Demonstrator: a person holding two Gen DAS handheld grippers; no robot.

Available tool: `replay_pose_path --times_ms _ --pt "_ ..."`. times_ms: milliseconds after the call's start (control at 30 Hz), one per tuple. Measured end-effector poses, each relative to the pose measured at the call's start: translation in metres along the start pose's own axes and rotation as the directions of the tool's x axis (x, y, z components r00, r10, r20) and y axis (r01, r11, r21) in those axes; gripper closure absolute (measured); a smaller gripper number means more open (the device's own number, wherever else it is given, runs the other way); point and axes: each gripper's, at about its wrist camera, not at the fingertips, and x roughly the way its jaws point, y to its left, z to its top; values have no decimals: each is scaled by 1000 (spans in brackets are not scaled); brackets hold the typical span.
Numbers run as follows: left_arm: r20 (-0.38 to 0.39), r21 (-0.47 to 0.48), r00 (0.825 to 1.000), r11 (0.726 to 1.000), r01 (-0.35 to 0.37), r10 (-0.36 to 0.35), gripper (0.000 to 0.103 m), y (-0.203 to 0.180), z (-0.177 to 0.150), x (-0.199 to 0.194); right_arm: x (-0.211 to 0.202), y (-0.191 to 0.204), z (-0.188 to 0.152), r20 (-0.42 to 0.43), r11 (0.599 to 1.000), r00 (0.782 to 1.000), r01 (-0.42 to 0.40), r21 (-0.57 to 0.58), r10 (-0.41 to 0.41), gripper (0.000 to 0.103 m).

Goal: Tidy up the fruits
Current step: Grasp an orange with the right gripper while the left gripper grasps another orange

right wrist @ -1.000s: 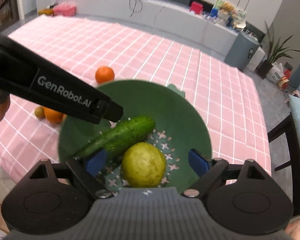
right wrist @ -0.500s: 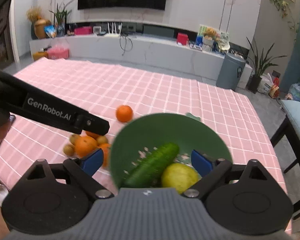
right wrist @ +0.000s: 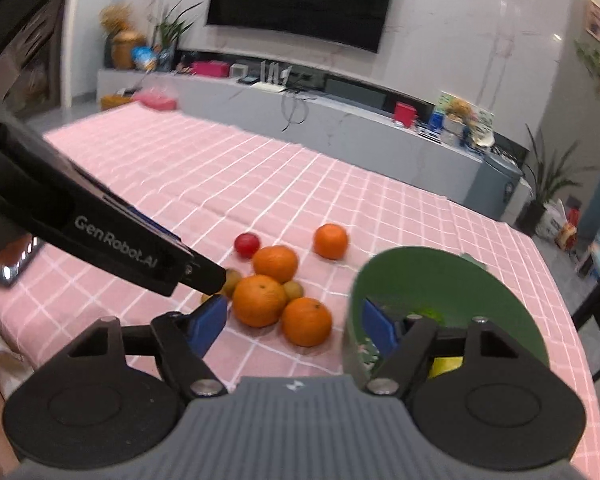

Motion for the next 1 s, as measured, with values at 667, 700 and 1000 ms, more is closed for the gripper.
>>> replay_pose_path --times_ms 667,700,1000 --pt "-39 189 999 982 10 -2 47 -5 7 42 56 12 11 -182 780 983 -115 -615 2 57" --pt "-42 203 999 979 13 -4 47 -7 6 43 57 13 10 -187 764 982 -122 -633 1 57" --pt "-60 271 998 962 18 -2 47 -13 8 59 69 20 0 -207 664 978 -139 -735 -24 57"
